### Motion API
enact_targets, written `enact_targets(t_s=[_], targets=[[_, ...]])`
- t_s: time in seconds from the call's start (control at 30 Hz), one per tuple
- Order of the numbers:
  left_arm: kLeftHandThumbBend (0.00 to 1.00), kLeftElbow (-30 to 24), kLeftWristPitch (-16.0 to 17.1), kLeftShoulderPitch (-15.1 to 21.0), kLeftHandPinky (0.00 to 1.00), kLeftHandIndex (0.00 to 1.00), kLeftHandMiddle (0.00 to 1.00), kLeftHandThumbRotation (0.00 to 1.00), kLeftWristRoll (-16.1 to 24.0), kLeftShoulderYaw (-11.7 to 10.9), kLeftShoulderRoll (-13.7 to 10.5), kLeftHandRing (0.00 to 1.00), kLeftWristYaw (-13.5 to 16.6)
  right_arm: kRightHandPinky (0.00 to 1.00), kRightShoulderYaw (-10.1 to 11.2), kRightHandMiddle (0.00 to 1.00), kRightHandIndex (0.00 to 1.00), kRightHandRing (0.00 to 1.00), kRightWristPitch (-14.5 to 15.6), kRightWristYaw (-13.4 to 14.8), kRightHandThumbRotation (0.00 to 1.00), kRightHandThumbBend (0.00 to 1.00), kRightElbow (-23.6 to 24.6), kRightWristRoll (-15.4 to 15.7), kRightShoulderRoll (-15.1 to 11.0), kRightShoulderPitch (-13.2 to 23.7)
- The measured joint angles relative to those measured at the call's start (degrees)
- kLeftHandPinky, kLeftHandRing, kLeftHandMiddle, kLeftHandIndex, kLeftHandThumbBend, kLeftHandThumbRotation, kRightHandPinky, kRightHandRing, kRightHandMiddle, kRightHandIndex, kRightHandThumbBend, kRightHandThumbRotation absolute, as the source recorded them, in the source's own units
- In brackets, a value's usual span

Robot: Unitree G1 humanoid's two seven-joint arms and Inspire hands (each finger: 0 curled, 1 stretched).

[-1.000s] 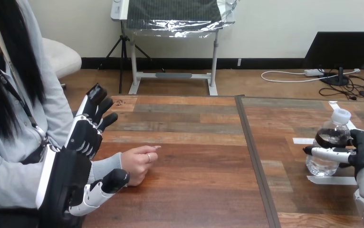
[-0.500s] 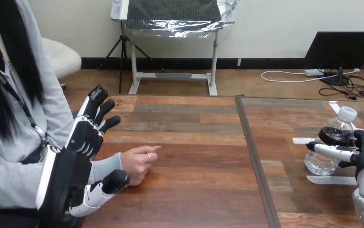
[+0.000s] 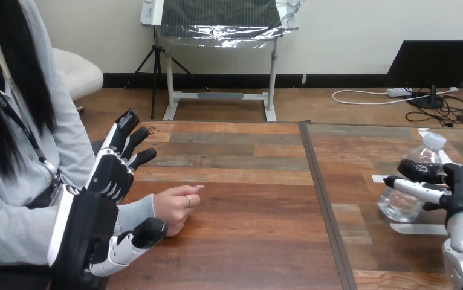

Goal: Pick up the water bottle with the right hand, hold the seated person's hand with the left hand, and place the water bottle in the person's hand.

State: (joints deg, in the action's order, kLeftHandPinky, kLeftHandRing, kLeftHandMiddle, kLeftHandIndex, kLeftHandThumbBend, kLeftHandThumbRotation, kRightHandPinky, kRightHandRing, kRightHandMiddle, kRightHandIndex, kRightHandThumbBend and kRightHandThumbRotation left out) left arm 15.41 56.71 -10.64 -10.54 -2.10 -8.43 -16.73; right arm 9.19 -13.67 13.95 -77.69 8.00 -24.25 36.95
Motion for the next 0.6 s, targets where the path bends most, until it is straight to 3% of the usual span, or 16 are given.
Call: enact_targets(t_s=[0.1, 0.37, 0.6], targets=[[1.00, 0.0, 0.0, 0.0, 0.85, 0.95, 0.98, 0.70, 1.0, -0.3, 0.0, 0.94, 0.3, 0.43, 0.2, 0.58, 0.59, 0.49, -0.4, -0.3, 0.00, 0.74, 0.0, -0.4, 0.3, 0.0], [1.00, -0.1, -1.0, 0.0, 0.84, 0.94, 0.96, 0.67, 8.8, -2.3, -0.2, 0.93, 3.6, 0.43, 0.3, 0.57, 0.58, 0.49, -2.1, -1.4, 0.00, 0.75, 0.0, -0.9, 1.1, 0.0], [1.00, -2.3, -6.5, -0.5, 0.83, 0.93, 0.93, 0.58, 17.3, -4.4, -0.1, 0.90, 8.7, 0.40, 0.4, 0.54, 0.55, 0.46, -5.3, -2.9, 0.00, 0.76, 0.0, -1.5, 2.0, 0.0]])
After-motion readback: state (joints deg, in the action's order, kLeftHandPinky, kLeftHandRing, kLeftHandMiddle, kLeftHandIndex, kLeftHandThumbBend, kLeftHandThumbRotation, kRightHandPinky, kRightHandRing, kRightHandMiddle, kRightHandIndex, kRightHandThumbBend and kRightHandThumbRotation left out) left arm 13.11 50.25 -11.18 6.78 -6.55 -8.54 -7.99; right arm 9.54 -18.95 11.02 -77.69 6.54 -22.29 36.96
